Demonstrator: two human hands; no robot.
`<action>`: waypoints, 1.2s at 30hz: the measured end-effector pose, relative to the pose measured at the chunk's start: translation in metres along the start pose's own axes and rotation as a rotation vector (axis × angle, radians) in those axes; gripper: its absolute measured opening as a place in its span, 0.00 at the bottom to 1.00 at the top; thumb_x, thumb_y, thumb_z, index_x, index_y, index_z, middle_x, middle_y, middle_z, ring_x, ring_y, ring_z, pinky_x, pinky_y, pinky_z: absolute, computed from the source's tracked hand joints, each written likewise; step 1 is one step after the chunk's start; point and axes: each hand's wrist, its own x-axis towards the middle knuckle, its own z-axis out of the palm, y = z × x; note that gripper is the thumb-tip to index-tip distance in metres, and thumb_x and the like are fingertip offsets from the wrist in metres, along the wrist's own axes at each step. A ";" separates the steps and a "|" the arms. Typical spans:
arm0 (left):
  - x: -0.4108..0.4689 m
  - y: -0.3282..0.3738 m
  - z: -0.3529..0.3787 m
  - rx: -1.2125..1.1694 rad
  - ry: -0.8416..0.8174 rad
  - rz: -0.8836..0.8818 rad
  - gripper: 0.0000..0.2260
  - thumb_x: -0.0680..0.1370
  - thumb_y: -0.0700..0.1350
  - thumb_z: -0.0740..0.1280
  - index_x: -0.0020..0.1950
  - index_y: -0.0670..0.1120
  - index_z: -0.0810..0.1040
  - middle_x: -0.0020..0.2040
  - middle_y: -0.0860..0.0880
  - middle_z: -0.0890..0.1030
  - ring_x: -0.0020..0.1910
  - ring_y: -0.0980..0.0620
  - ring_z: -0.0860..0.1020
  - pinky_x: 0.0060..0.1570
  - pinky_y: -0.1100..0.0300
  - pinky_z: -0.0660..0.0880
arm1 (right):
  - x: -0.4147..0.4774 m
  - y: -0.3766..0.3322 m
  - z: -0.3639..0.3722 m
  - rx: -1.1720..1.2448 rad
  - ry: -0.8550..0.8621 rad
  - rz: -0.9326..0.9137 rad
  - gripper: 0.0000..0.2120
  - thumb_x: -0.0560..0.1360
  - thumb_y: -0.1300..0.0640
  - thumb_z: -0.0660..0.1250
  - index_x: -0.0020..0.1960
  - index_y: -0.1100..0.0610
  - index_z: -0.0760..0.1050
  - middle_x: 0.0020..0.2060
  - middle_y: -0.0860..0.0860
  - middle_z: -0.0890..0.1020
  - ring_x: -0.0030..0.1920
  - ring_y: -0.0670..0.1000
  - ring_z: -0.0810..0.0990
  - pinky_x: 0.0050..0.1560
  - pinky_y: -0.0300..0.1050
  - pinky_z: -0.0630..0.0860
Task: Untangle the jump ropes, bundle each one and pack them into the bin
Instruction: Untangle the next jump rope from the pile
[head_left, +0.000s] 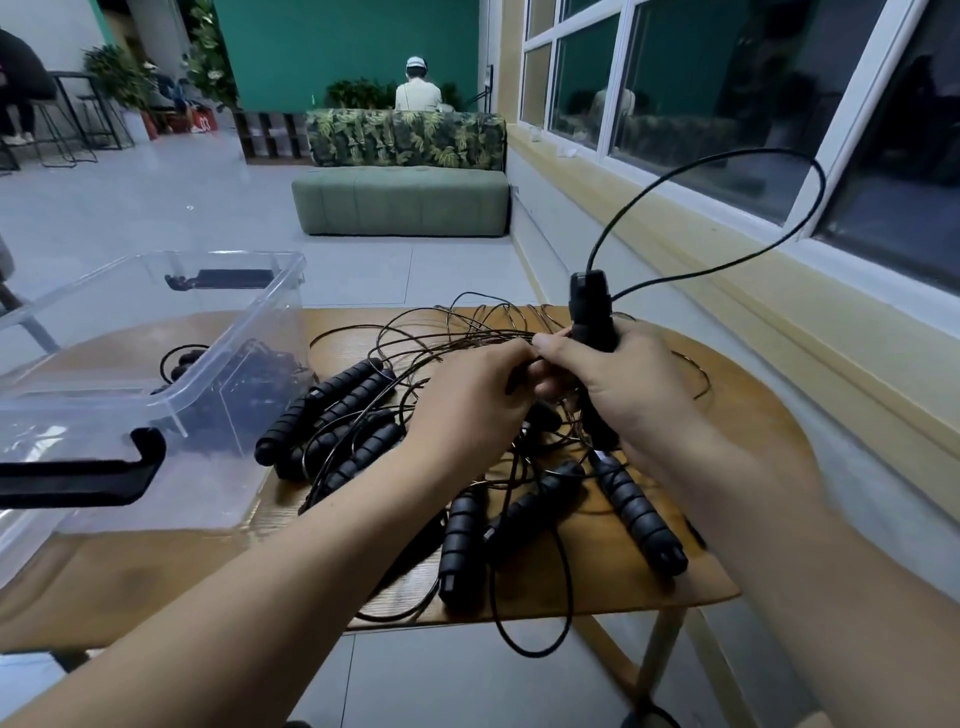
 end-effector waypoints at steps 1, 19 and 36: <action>0.000 -0.001 0.000 0.015 -0.026 -0.010 0.03 0.80 0.51 0.71 0.51 0.53 0.81 0.39 0.55 0.83 0.40 0.51 0.80 0.40 0.52 0.77 | -0.001 -0.002 0.001 0.004 -0.007 -0.006 0.06 0.81 0.56 0.75 0.49 0.59 0.83 0.41 0.56 0.89 0.37 0.53 0.86 0.35 0.44 0.78; 0.006 -0.006 -0.008 0.215 0.068 0.030 0.09 0.82 0.53 0.67 0.48 0.49 0.82 0.41 0.52 0.82 0.41 0.47 0.78 0.38 0.49 0.76 | 0.005 0.002 -0.006 0.105 -0.010 0.034 0.10 0.78 0.54 0.78 0.54 0.59 0.84 0.44 0.54 0.89 0.39 0.51 0.85 0.40 0.46 0.81; 0.002 -0.021 -0.010 0.107 -0.080 -0.172 0.09 0.82 0.53 0.68 0.47 0.50 0.81 0.38 0.52 0.82 0.41 0.48 0.79 0.43 0.49 0.78 | 0.010 -0.028 -0.032 0.369 0.176 -0.055 0.06 0.80 0.56 0.75 0.50 0.58 0.82 0.42 0.53 0.88 0.35 0.48 0.82 0.33 0.40 0.75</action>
